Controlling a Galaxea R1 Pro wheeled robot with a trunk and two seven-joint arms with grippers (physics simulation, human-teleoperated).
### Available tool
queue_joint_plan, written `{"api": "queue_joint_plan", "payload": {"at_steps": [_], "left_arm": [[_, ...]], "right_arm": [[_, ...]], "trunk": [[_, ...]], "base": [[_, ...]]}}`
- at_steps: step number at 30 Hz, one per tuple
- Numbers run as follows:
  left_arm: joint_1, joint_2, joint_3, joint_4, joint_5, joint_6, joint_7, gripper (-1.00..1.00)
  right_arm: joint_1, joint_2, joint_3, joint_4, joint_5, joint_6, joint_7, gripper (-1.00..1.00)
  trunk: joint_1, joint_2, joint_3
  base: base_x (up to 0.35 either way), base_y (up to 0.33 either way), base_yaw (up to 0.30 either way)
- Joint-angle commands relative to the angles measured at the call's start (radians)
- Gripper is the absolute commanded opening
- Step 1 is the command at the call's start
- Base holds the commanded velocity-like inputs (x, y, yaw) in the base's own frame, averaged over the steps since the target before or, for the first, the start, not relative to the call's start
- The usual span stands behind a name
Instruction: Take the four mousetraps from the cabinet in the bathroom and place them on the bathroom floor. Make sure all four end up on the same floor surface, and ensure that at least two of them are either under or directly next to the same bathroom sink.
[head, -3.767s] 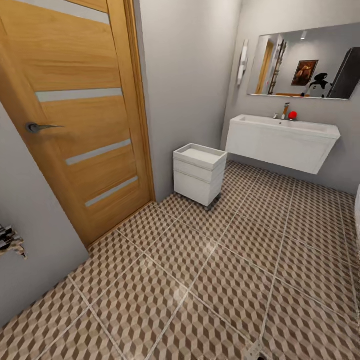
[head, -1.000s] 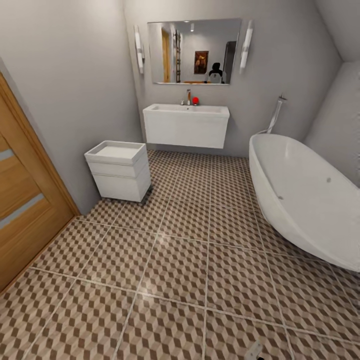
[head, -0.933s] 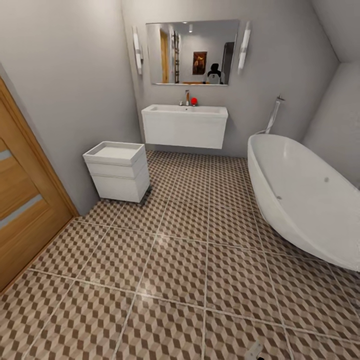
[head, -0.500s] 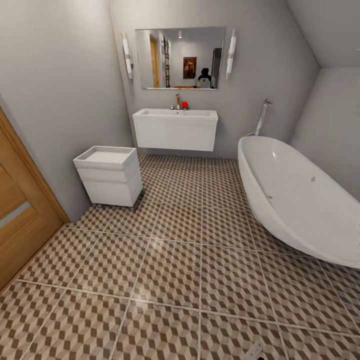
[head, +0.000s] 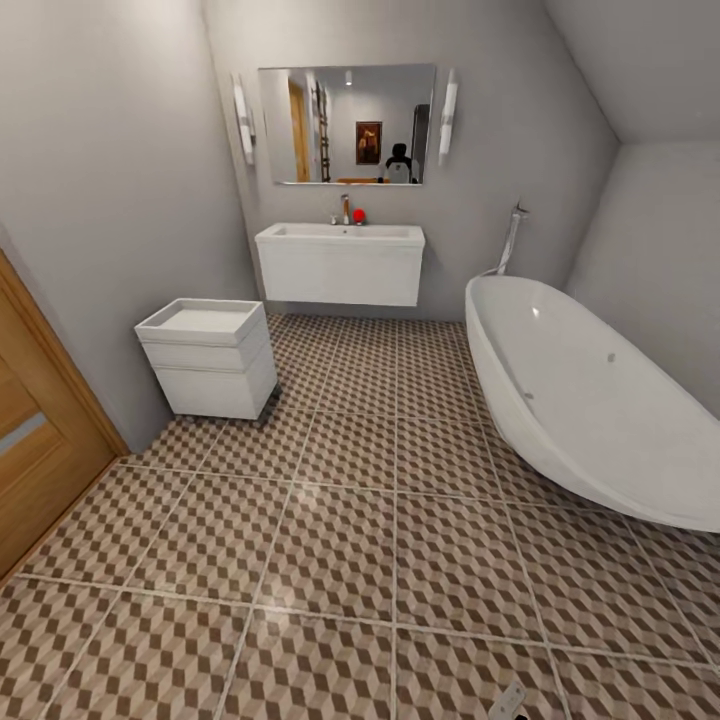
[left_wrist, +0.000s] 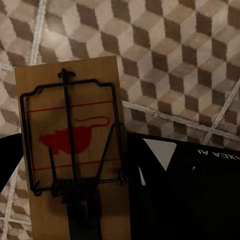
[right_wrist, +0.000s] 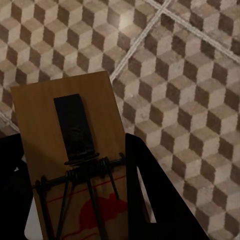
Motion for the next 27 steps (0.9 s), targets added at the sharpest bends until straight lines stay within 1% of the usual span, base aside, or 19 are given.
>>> {"api": "queue_joint_plan", "payload": {"at_steps": [1,24,27], "left_arm": [[-0.001,0.000,-0.001,0.002,0.005,0.002,-0.003,-1.00],[-0.001,0.000,-0.001,0.002,0.005,0.002,-0.003,-1.00],[-0.001,-0.003,-0.001,0.002,0.006,0.001,-0.003,-1.00]], "right_arm": [[-0.001,0.000,0.008,0.000,-0.009,-0.002,0.004,-1.00],[-0.001,0.000,0.009,0.002,-0.011,-0.004,0.003,-1.00],[-0.001,0.000,0.009,0.002,-0.011,-0.003,0.003,-1.00]], "trunk": [[0.000,0.000,-0.001],[0.000,0.000,-0.001],[0.000,0.000,-0.001]], "base": [[0.000,0.000,-0.002],[0.000,0.000,0.000],[0.000,0.000,0.000]]}}
